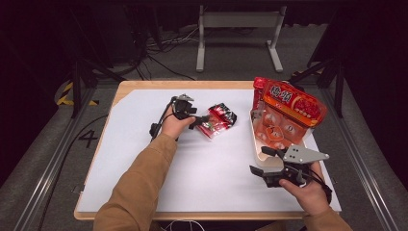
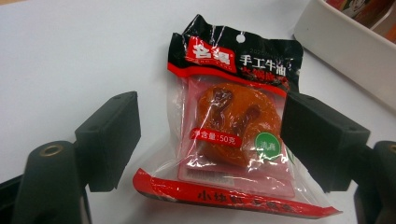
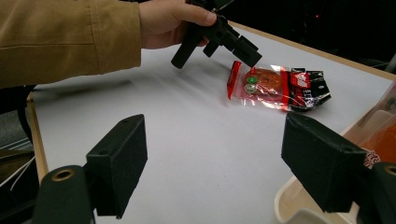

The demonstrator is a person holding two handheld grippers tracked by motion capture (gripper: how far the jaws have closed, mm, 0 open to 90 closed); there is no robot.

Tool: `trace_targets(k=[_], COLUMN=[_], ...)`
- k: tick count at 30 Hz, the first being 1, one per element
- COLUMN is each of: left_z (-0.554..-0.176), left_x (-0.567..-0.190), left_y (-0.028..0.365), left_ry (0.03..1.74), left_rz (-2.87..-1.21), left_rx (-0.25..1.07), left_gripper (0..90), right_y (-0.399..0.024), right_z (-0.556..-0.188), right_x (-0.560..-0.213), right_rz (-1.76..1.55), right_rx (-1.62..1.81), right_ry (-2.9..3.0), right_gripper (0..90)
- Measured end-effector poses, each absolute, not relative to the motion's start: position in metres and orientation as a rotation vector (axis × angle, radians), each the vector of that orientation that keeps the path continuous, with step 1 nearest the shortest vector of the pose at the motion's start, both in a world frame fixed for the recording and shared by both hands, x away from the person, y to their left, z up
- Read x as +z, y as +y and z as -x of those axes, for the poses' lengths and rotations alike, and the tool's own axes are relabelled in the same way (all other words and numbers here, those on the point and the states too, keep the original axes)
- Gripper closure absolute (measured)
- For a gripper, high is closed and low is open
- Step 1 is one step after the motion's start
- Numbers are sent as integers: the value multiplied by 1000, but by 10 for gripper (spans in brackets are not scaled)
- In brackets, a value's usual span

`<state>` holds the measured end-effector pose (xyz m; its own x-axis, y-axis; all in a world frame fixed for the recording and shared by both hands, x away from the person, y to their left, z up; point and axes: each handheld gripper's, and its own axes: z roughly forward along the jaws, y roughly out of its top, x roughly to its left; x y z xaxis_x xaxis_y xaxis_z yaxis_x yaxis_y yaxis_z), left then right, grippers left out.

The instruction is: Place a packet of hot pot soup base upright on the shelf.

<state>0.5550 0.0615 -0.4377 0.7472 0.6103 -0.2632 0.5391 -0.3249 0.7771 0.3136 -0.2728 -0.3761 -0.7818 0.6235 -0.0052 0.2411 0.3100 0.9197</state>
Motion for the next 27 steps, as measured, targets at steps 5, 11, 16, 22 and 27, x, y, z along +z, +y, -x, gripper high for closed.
trace_targets(k=[5, 11, 16, 22, 27], left_z=[-558, -559, -561, -561, -559], left_x=[-440, -444, -449, -450, -449], left_y=[58, 52, 51, 50, 48], left_ry=[881, 894, 921, 924, 915], left_rz=[-2009, -2026, -2038, -2042, -2042], left_rx=[64, 38, 37, 28, -13], left_gripper=[196, 187, 185, 199, 320], right_y=[-274, -275, -275, -275, -273], right_z=[-313, -314, -313, -314, -314], right_x=[-376, -377, -378, -378, -380], right_rz=[-773, -775, -776, -776, -777], right_rx=[1466, 1468, 1468, 1465, 1466], right_ry=[2218, 2219, 2221, 2222, 2234], right_gripper=[233, 233, 233, 233, 233])
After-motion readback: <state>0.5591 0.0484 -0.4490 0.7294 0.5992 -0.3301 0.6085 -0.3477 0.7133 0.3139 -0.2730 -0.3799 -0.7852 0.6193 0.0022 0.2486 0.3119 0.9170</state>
